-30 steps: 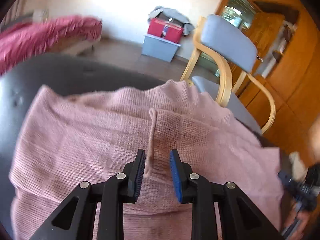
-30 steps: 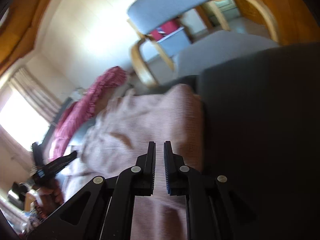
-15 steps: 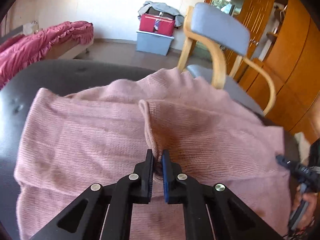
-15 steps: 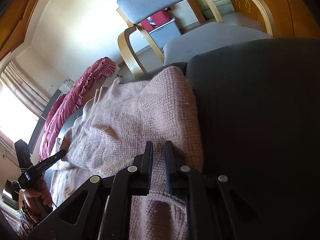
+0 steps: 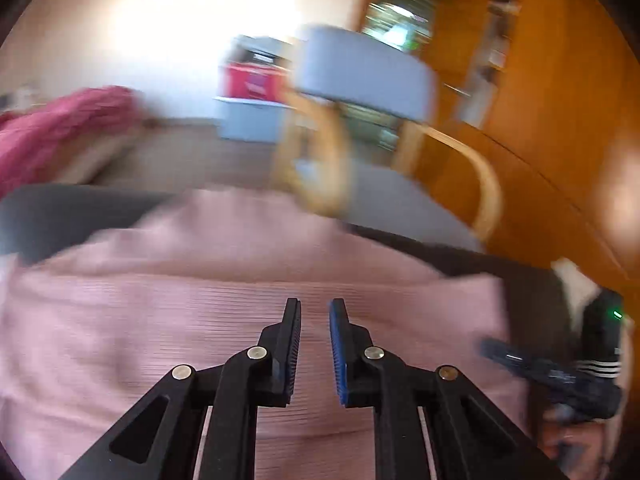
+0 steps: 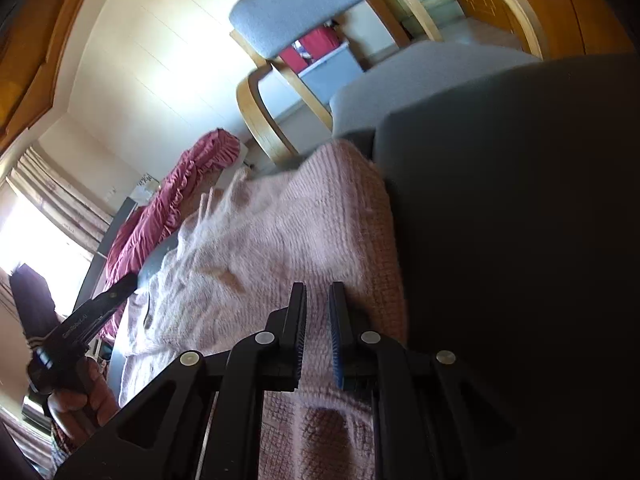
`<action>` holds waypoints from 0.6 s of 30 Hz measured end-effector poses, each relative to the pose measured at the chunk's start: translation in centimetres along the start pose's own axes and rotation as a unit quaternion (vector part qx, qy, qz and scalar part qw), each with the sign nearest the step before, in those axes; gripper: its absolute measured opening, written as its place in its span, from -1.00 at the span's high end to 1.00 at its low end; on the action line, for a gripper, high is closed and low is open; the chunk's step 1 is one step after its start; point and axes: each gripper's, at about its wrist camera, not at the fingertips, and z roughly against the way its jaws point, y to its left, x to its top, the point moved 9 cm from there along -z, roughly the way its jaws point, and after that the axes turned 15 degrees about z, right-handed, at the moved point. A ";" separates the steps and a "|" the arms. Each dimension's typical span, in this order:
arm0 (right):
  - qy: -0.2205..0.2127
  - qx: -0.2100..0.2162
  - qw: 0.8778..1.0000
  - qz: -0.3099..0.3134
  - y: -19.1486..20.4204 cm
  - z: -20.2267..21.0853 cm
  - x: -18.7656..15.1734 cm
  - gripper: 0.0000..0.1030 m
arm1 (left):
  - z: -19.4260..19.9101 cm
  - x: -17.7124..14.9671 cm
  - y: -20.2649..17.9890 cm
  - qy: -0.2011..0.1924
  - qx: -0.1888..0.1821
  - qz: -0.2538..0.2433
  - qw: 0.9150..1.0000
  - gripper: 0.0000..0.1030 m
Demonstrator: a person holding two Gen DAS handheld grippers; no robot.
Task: Fold clothes
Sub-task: 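Press the folded sweater flat with the left tool while the right tool holds the cuff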
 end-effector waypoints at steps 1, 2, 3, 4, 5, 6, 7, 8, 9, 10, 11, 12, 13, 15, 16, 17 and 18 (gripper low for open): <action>-0.015 0.001 1.000 0.004 0.1 0.2 0.4 0.78 | -1.2 -0.6 -1.5 0.010 -0.009 -0.005 1.000 0.74; -0.031 0.004 0.999 0.009 0.1 0.4 0.8 0.78 | -2.3 -1.3 -3.1 0.021 -0.019 -0.010 1.000 0.74; -0.036 0.005 0.999 0.005 0.0 0.3 1.0 0.78 | -3.5 -1.9 -3.8 0.037 -0.026 -0.003 0.999 0.74; -0.032 0.004 0.999 -0.006 -0.4 -0.1 0.8 0.78 | -4.7 -2.6 -4.2 0.054 -0.033 0.007 0.998 0.74; -0.028 0.004 0.999 -0.016 -0.8 -0.4 0.7 0.78 | -5.8 -3.3 -4.7 0.072 -0.039 0.018 0.996 0.74; -0.024 0.004 0.999 -0.027 -1.2 -0.8 0.6 0.78 | -6.9 -3.9 -5.2 0.089 -0.046 0.028 0.995 0.74; -0.020 0.004 0.999 -0.038 -1.6 -1.2 0.4 0.97 | -7.9 -4.1 -5.2 0.095 -0.051 0.037 0.994 0.74; -0.022 0.003 0.998 -0.053 -2.3 -1.1 0.4 1.00 | -8.0 -4.1 -5.2 0.089 -0.057 0.041 0.994 0.74; -0.028 -0.002 0.997 -0.067 -3.0 -0.7 0.5 1.00 | -7.9 -4.1 -5.2 0.080 -0.065 0.043 0.994 0.74; -0.033 -0.013 0.997 -0.072 -3.4 -0.5 0.6 1.00 | -7.8 -4.1 -5.1 0.080 -0.071 0.045 0.993 0.74; -0.034 -0.022 0.997 -0.071 -3.5 -0.4 0.7 1.00 | -7.6 -4.2 -5.0 0.083 -0.077 0.048 0.992 0.74; -0.032 -0.029 0.997 -0.069 -3.6 -0.5 0.7 1.00 | -7.5 -4.1 -4.8 0.086 -0.080 0.050 0.992 0.74; -0.031 -0.036 0.997 -0.067 -3.6 -0.5 0.7 1.00 | -7.4 -4.1 -4.5 0.089 -0.083 0.050 0.991 0.74; -0.028 -0.039 0.997 -0.064 -3.6 -0.7 0.8 1.00 | -7.2 -3.9 -4.1 0.090 -0.084 0.050 0.991 0.74; -0.029 -0.039 0.997 -0.064 -3.6 -0.7 0.8 1.00 | -7.0 -3.9 -3.8 0.089 -0.082 0.049 0.991 0.74; -0.029 -0.038 0.997 -0.066 -3.6 -0.7 0.7 1.00 | -6.7 -3.8 -3.3 0.086 -0.078 0.046 0.992 0.74; -0.029 -0.037 0.997 -0.067 -3.7 -0.8 0.7 1.00 | -6.3 -3.6 -2.6 0.083 -0.072 0.046 0.993 0.74</action>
